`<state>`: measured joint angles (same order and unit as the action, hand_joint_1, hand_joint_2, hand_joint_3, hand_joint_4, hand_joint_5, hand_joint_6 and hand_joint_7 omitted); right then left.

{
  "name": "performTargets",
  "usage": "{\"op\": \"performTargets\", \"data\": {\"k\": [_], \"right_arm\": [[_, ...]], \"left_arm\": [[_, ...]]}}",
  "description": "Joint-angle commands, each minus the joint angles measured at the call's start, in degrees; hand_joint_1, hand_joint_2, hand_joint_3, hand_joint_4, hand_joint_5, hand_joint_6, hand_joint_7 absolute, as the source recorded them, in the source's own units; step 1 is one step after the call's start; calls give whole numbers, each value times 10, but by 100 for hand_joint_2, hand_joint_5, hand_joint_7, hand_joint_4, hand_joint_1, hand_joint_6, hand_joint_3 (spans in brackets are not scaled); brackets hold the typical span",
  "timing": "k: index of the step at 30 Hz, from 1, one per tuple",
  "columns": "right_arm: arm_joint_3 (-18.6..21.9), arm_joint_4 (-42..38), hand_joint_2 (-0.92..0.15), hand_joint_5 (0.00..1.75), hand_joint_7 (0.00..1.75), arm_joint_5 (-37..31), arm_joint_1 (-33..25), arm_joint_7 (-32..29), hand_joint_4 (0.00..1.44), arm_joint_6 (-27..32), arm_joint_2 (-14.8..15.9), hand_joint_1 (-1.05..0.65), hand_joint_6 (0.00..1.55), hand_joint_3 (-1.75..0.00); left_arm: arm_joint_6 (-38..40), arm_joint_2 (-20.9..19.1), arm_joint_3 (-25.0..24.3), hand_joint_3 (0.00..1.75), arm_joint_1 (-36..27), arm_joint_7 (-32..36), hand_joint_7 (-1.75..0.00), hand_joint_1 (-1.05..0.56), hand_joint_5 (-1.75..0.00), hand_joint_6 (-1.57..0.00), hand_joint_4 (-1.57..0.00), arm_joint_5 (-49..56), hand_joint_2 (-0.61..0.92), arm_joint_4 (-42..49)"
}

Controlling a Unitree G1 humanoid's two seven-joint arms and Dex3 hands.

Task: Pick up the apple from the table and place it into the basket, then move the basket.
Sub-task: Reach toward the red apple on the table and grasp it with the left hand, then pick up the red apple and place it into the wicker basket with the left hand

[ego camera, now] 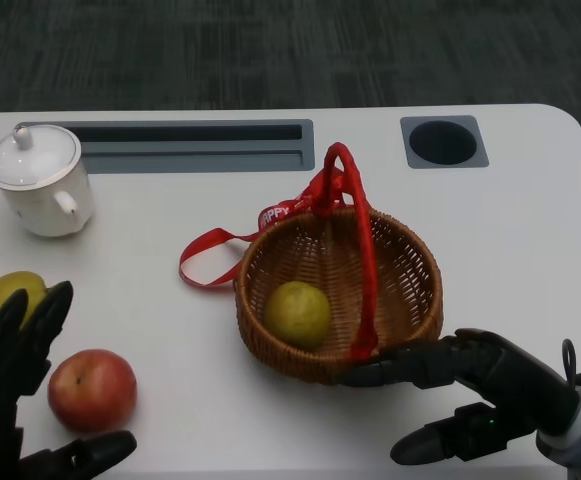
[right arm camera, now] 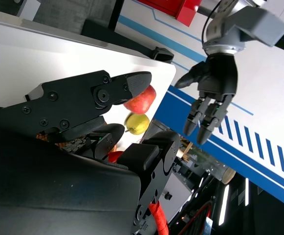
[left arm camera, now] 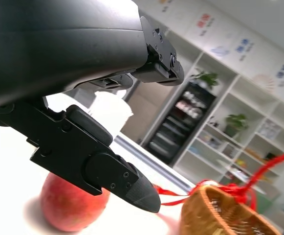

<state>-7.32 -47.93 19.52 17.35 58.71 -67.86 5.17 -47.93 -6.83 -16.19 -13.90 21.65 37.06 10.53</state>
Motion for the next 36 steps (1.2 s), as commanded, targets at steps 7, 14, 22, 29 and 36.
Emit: {"op": "performTargets", "data": {"k": [7,14,22,29,36], "right_arm": [[2,15,-91,0,0,12,-2,6,68,5,8,-40,62,0],[2,22,-92,0,0,10,-6,4,67,6,11,-40,61,0],[3,30,-92,0,0,24,-9,18,66,12,14,-39,61,0],[2,36,-92,0,0,22,-12,19,66,13,15,-39,61,0],[2,40,-92,0,0,25,-15,23,66,16,15,-40,61,-2]], "left_arm": [[18,-53,73,1,119,113,-1,-72,-1,-25,-22,9,71,218],[27,-65,130,0,194,166,-1,-75,-2,-28,-27,-3,72,372],[48,-65,187,0,241,191,-2,-71,-2,-34,-33,-20,72,488],[39,-59,207,0,243,168,-4,-65,-4,-48,-47,-70,70,525],[-38,-25,182,2,232,175,-6,-19,-8,-102,-121,-152,81,509]]}}
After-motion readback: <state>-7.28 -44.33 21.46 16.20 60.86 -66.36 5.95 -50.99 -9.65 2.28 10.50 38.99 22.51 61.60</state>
